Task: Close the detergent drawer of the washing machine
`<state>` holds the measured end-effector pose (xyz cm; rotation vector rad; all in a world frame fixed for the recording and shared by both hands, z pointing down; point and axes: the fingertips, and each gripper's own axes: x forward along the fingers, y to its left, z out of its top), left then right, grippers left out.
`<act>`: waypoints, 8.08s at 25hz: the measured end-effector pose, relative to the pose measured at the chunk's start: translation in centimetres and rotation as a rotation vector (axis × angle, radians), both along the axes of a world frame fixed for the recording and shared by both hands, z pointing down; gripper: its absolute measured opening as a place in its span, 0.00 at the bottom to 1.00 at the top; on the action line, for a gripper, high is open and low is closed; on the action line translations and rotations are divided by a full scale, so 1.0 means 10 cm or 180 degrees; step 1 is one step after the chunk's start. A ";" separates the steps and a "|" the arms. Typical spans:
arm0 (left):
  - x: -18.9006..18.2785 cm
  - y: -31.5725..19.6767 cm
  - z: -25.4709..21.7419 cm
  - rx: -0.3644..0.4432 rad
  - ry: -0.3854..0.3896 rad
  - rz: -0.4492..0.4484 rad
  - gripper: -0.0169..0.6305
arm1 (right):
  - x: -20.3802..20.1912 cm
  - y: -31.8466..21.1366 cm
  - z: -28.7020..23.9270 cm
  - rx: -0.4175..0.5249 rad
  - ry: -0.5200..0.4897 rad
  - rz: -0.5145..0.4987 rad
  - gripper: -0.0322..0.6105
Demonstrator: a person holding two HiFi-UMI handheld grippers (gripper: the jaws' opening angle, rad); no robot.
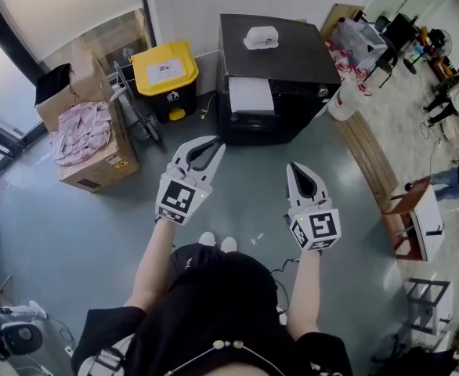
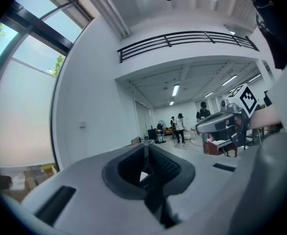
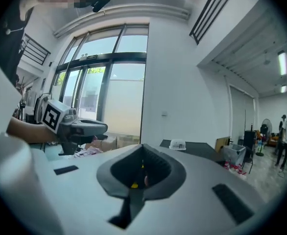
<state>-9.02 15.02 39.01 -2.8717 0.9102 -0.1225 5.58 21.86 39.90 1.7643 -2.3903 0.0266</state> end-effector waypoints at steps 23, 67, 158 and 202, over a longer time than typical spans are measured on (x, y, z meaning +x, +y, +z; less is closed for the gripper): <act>0.31 -0.80 0.84 -0.0708 0.0062 0.0308 0.16 | 0.33 -0.73 0.77 -0.0594 0.0011 -0.0203 0.07; 1.63 -1.88 2.90 -0.1458 -0.2987 0.1742 0.16 | 0.59 -2.50 2.77 -0.2362 0.2063 -0.2726 0.21; 1.80 -2.19 3.06 -0.1690 -0.3083 0.2135 0.07 | 0.56 -2.86 2.92 -0.3109 0.2228 -0.3259 0.10; 1.86 -2.90 3.05 -0.1770 -0.3012 0.1871 0.08 | 0.64 -3.56 2.94 -0.3133 0.2449 -0.3126 0.10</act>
